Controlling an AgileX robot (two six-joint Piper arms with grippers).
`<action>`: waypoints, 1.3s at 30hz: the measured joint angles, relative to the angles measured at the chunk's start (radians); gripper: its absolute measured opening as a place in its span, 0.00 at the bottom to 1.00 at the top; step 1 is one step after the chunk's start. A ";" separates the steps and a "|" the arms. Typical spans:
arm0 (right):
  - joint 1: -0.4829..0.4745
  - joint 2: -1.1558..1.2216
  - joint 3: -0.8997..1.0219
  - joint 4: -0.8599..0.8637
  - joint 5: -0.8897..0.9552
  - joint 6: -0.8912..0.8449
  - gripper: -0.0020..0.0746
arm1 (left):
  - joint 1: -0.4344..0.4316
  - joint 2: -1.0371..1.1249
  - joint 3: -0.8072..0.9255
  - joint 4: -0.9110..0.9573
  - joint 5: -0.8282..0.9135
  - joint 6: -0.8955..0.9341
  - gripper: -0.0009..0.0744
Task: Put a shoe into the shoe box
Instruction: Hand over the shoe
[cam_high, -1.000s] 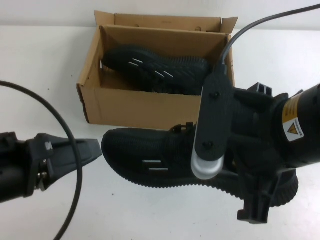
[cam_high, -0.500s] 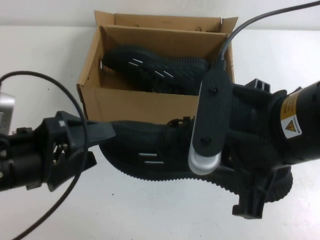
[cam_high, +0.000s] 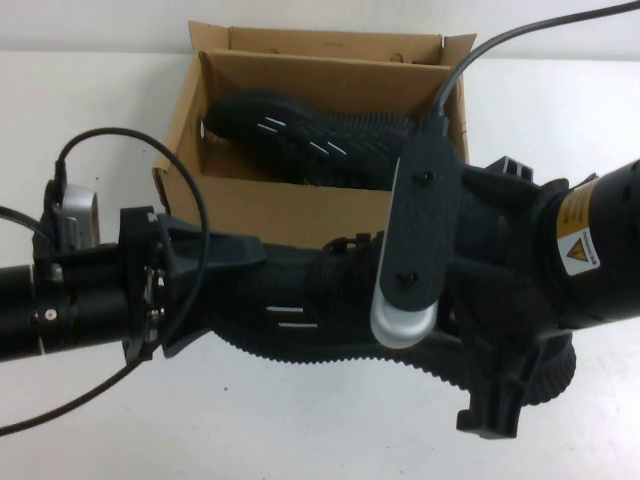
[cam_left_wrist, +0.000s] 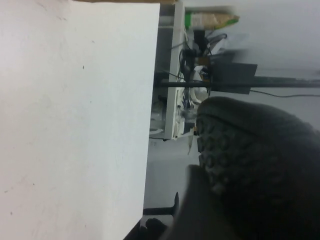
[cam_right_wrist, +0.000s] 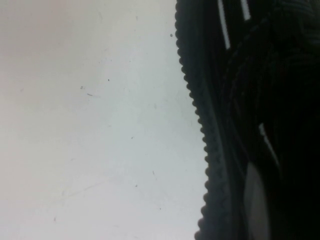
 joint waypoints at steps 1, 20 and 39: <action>0.000 0.000 0.000 0.000 -0.002 0.000 0.02 | 0.000 0.007 0.000 -0.002 0.012 0.010 0.56; 0.000 -0.008 0.000 0.115 0.043 0.219 0.86 | 0.000 0.024 -0.002 0.022 0.025 0.248 0.19; -0.014 -0.159 0.000 0.137 -0.164 1.365 0.69 | 0.000 0.026 -0.002 0.024 -0.078 0.428 0.19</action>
